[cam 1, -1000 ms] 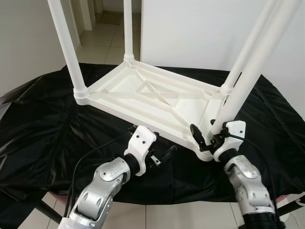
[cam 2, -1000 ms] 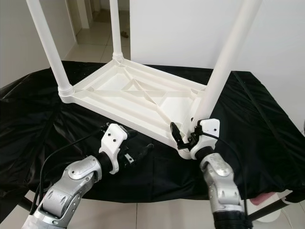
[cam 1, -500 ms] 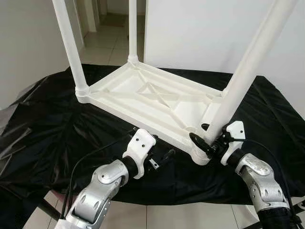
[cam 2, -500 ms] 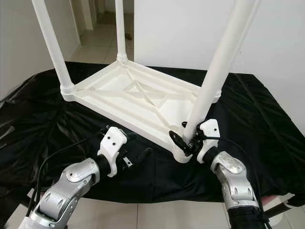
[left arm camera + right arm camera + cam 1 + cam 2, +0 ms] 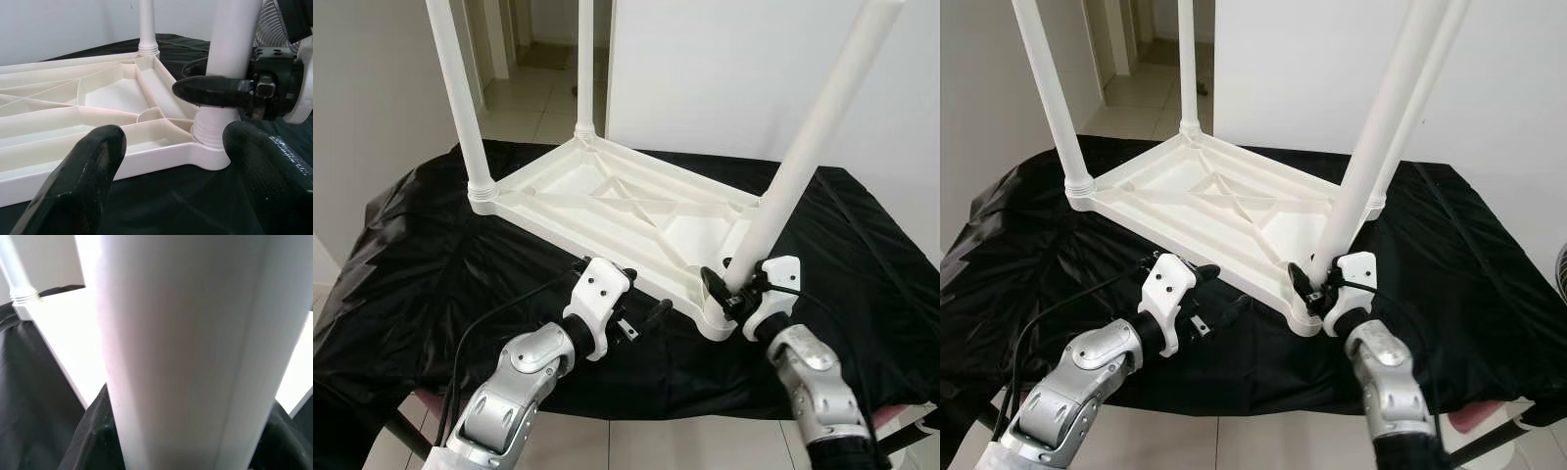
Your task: Building children table
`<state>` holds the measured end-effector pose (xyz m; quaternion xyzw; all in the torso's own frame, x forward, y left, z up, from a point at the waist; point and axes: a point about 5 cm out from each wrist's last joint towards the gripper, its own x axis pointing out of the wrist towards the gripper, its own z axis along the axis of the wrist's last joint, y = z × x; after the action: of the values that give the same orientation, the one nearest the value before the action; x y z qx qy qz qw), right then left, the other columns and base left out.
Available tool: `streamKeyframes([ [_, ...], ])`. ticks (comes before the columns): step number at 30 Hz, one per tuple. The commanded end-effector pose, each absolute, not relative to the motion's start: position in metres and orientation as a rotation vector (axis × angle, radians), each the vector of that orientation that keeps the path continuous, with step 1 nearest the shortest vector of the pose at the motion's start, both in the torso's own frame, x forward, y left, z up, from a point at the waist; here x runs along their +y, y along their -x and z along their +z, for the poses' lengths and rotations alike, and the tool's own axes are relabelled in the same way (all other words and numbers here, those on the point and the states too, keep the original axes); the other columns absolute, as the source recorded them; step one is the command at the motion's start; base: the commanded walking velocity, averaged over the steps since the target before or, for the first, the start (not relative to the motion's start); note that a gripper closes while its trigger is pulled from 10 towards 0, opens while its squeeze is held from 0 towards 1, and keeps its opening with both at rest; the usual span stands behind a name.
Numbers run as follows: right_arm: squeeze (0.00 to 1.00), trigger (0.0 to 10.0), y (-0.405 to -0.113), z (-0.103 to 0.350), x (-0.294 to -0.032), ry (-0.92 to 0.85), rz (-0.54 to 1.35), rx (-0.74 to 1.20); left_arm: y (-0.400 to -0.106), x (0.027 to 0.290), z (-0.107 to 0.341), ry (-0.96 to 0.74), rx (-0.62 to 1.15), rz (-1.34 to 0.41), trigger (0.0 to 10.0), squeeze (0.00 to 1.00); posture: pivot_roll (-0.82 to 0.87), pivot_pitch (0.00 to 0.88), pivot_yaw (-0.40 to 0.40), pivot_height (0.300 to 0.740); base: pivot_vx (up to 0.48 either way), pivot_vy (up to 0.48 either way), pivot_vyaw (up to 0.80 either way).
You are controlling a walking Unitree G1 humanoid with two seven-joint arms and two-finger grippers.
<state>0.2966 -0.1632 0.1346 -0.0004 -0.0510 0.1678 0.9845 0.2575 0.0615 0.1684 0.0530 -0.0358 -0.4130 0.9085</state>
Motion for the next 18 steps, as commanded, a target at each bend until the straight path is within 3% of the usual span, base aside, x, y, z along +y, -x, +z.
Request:
streamKeyframes([
  [1,0.00,0.0,-0.294,0.118,-0.156,-0.022,0.297,-0.020,-0.258,0.059,0.165,-0.107,-0.063,-0.865,10.0,0.00,0.02,0.006,-0.045,0.740,0.000,0.000,0.00],
  [13,0.00,0.0,-0.290,0.103,-0.154,-0.028,-0.186,0.055,-0.263,0.051,0.171,-0.077,-0.089,-0.871,10.0,0.00,0.01,0.000,-0.029,0.740,0.000,0.000,0.00],
  [18,0.00,0.0,-0.291,0.104,-0.151,-0.014,-0.220,0.057,-0.265,0.049,0.174,-0.051,-0.101,-0.866,10.0,0.00,0.00,0.000,-0.029,0.740,0.000,0.000,0.00],
])
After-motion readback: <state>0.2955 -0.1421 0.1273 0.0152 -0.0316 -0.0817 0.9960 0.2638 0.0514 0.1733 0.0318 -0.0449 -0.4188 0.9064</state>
